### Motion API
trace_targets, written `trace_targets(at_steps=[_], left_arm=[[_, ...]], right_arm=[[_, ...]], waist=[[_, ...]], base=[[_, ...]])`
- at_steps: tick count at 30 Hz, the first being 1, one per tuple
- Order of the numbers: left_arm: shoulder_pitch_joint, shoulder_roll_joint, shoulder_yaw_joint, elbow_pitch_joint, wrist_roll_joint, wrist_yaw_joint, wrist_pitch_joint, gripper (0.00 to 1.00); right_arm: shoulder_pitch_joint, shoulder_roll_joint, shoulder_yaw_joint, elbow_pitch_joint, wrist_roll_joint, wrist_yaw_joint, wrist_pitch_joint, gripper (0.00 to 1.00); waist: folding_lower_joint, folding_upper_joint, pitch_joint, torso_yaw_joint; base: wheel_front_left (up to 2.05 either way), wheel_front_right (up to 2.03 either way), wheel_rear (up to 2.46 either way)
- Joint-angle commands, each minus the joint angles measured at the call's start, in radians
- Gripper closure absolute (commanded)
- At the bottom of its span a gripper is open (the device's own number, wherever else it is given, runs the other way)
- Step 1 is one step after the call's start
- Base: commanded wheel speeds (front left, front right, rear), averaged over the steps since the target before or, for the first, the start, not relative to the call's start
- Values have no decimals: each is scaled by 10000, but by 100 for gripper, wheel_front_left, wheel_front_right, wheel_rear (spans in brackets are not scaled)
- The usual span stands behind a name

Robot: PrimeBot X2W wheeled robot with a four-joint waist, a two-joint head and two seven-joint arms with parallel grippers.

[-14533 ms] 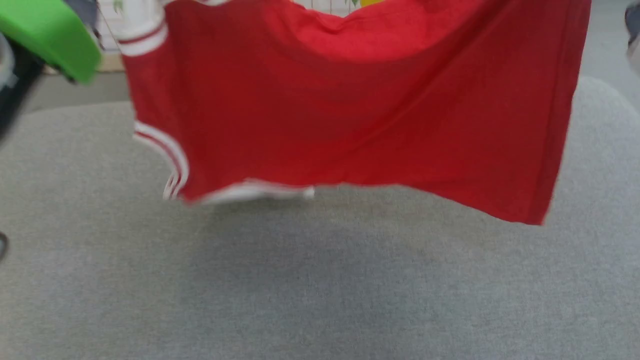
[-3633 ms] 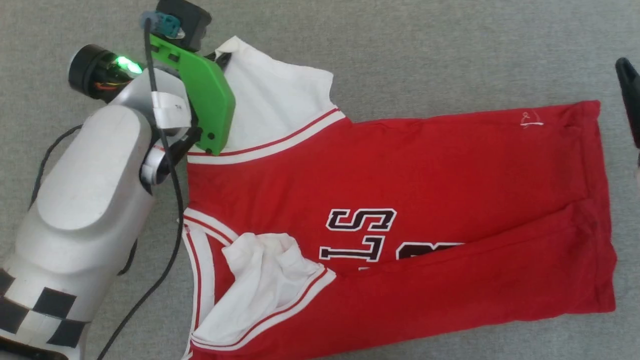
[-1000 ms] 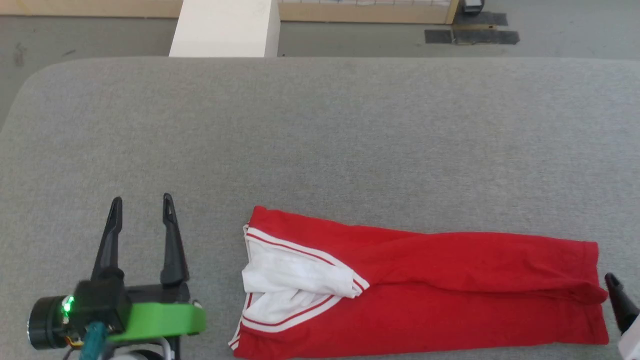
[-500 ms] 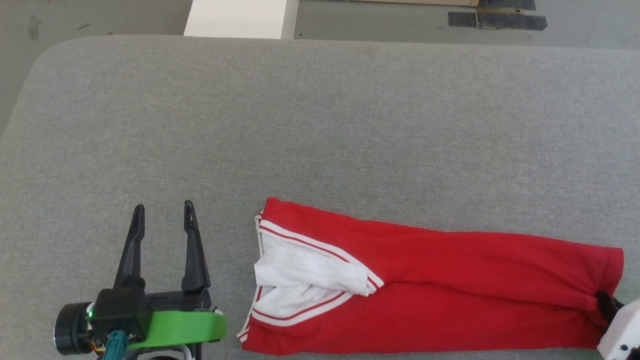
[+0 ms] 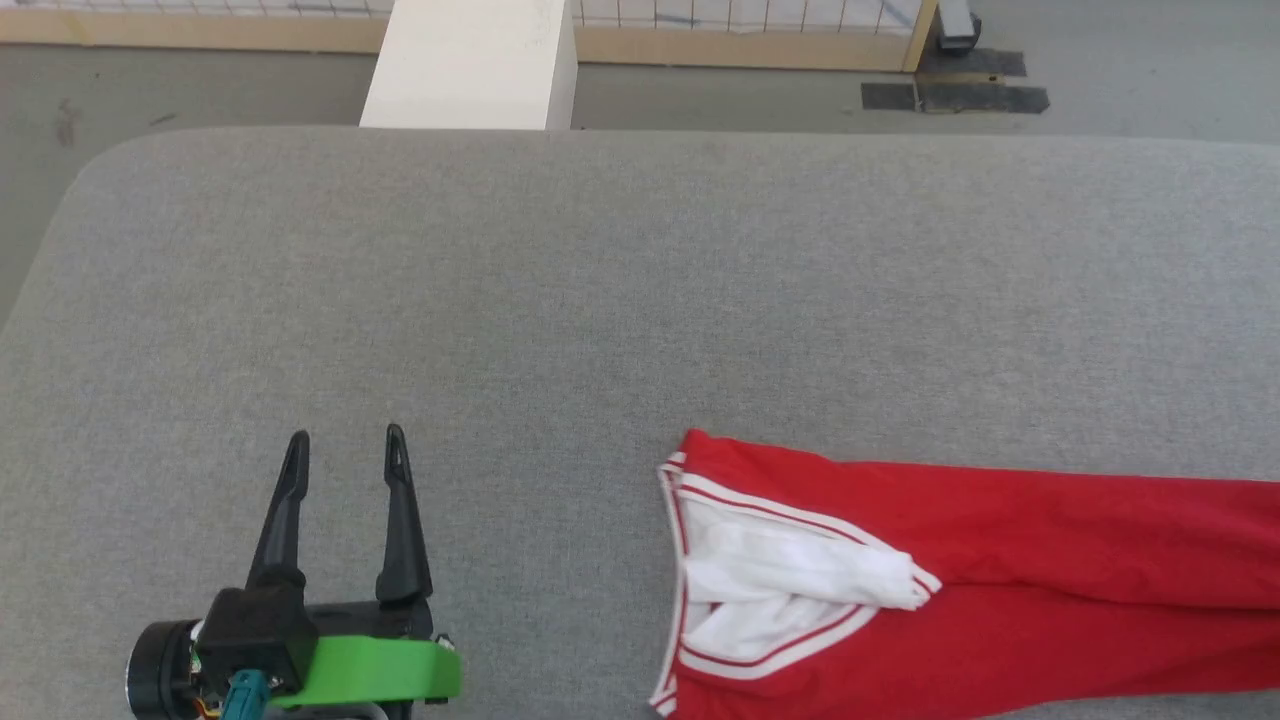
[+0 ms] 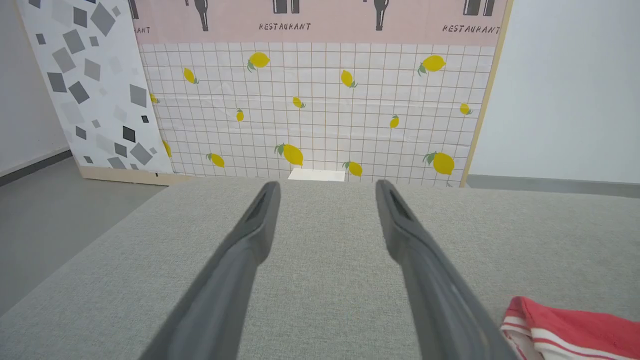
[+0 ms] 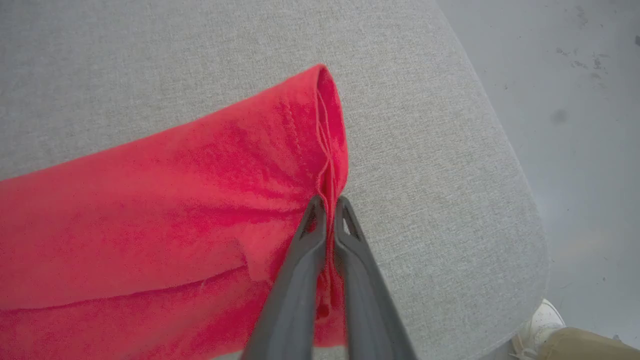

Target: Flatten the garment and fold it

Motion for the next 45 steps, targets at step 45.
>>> trace_targets(at_steps=[45], left_arm=[[-145,-1390,393,816,132,-1085,-40,0]], right_arm=[[-2364,1770,9495,-1306,1373,-19,1963,100]], waist=[[0,-1,96,855]], base=[[0,0,0]])
